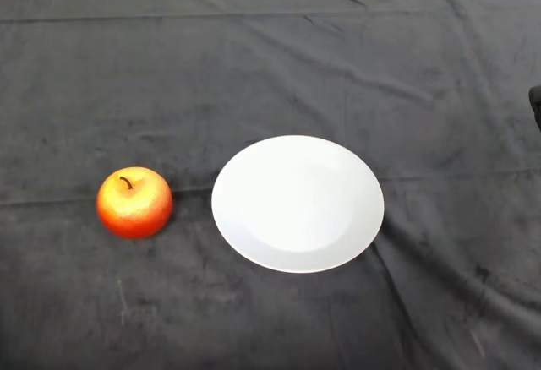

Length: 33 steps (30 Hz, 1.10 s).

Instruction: Move the apple to the plate

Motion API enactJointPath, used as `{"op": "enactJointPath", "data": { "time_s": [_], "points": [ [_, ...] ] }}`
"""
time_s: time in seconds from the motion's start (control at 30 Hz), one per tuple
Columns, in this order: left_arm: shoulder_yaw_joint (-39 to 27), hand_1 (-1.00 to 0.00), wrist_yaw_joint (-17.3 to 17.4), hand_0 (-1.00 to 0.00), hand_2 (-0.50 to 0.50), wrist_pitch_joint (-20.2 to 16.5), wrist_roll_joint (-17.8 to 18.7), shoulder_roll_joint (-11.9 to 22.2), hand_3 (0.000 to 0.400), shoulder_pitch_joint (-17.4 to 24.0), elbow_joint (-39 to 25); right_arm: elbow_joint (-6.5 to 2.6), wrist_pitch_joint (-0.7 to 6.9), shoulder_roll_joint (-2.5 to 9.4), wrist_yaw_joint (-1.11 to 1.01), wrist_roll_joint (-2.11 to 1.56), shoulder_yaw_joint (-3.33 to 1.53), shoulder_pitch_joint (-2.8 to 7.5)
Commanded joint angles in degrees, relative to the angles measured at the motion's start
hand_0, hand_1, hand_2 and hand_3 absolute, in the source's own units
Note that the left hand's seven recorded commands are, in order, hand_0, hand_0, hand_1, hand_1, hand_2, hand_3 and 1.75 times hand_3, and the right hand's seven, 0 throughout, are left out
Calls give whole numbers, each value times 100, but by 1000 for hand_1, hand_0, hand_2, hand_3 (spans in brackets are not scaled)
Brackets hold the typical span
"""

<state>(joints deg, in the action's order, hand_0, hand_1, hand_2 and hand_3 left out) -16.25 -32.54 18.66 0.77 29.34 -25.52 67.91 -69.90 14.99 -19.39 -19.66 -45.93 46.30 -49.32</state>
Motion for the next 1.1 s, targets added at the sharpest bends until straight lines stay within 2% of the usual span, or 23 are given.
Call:
{"op": "enactJointPath", "data": {
  "time_s": [0.03,0.5,0.83,1.0,1.1],
  "points": [
    [76,0,-8,0,0,133,-124,-17,0,162,-161,50,-51,-137,16,-65,56,-98],
    [60,0,170,0,0,-69,-109,155,0,39,-111,50,-51,-137,16,-65,56,-99],
    [120,0,778,0,0,-390,-74,320,0,-181,-56,51,-51,-137,16,-66,56,-98],
    [93,0,1119,0,0,-386,16,342,0,-274,-71,51,-51,-136,16,-65,56,-98],
    [59,0,1441,0,0,-323,107,352,0,-297,-82,52,-51,-136,16,-65,56,-98]
  ]
}}
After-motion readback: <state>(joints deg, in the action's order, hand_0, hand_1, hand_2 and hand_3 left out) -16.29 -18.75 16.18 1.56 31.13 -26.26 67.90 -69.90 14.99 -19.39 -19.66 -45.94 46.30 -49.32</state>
